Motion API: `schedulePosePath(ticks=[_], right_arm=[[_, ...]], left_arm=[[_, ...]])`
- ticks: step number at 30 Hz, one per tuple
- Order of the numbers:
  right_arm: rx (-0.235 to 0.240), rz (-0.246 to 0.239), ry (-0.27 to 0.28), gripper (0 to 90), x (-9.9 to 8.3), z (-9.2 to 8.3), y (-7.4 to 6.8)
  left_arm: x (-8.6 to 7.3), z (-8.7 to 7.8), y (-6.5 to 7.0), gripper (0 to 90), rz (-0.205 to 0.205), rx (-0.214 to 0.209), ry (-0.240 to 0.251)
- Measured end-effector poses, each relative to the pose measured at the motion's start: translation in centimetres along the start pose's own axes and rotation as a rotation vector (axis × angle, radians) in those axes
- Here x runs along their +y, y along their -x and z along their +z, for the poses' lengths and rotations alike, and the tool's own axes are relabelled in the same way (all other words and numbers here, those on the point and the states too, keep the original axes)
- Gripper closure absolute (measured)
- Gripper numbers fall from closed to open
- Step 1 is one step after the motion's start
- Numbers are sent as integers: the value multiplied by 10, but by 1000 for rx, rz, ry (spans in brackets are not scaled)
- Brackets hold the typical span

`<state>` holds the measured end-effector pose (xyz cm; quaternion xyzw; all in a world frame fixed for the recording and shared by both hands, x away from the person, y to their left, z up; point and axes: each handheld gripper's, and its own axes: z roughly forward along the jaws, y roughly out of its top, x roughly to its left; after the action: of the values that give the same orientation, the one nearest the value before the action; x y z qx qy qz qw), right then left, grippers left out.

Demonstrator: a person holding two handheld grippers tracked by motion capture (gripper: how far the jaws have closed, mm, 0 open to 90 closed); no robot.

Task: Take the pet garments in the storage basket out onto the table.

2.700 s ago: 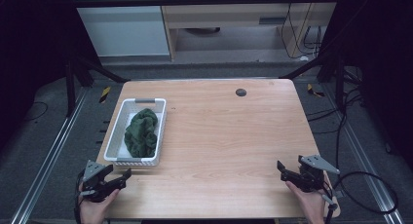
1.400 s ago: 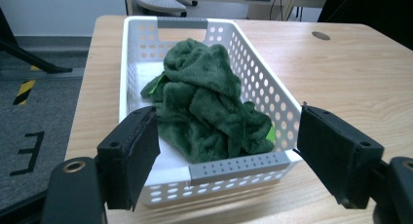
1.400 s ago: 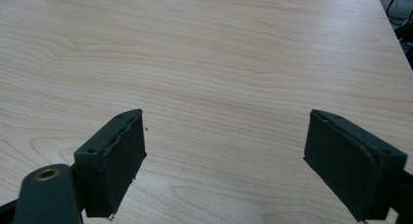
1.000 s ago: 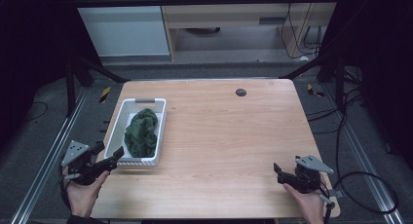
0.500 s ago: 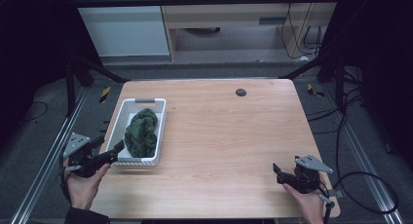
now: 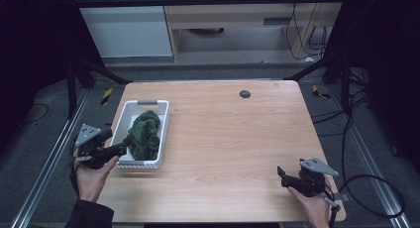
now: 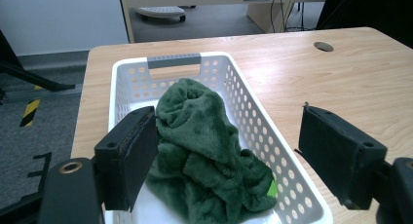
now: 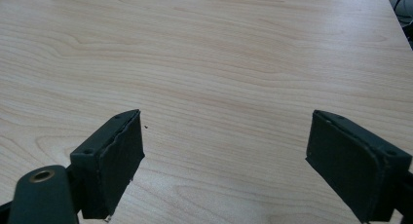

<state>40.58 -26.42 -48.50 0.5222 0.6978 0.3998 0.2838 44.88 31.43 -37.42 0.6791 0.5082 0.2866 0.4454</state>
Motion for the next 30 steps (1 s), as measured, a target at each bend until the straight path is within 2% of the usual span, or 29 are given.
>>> schedulePosePath(ticks=[8,9,11,21,30], right_arm=[[0,-2,0,129,0,0,-1],[2,-4,-1,128,0,0,-1],[2,-5,-4,127,0,1,-1],[-2,-13,-8,126,0,1,-2],[-2,-14,-16,122,0,2,-2]], left_arm=[[10,11,2,210,16,-1,-11],[11,16,3,209,28,-1,-31],[12,19,4,208,36,2,-38],[18,36,0,199,35,6,-76],[24,50,0,193,55,14,-112]])
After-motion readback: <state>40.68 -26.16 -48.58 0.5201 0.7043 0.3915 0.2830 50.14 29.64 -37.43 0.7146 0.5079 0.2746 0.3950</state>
